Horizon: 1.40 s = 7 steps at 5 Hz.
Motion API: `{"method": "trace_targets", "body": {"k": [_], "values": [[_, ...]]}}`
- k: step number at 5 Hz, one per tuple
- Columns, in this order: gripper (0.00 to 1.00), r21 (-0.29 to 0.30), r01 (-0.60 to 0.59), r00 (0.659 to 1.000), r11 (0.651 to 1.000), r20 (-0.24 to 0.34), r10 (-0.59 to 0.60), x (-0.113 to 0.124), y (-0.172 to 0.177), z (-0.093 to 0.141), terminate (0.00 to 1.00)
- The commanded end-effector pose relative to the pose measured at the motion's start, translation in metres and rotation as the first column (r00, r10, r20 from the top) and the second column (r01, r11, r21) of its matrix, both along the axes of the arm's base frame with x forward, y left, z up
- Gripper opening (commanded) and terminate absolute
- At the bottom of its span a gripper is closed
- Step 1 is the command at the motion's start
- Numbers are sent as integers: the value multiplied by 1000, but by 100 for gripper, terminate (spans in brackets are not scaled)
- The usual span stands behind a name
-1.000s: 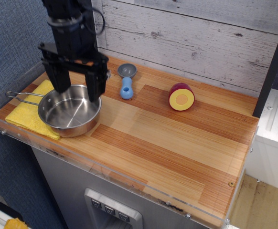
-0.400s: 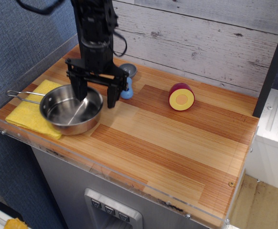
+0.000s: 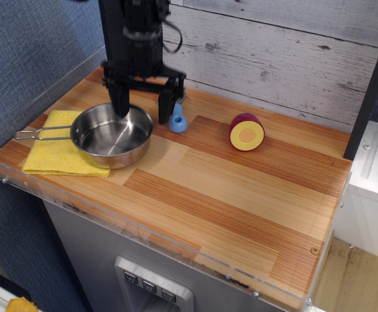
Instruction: Move the spatula from left side to right on the table
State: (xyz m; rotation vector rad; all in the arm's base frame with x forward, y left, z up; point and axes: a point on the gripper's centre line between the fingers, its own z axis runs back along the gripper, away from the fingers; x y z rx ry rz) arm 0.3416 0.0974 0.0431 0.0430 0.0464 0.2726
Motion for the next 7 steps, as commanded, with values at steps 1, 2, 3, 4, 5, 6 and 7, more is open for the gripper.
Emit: {"method": "trace_targets", "body": {"k": [1,2,3,4,5,6,7], "values": [[100,-46,6,993,999,122,0,-15,1,81,0],[100,-47,29,990,998,138,-23,-9,-3,71,0],[100,-9,14,990,1000,144,-13,7,-3,53,0],[100,56,18,975,998,219,-30,32,-10,34,0],[100,83,38,973,996,225,-56,47,-23,15,0],[100,98,48,968,994,239,-70,54,-31,9,0],[100,91,57,967,994,242,-78,55,-34,3,0]]}}
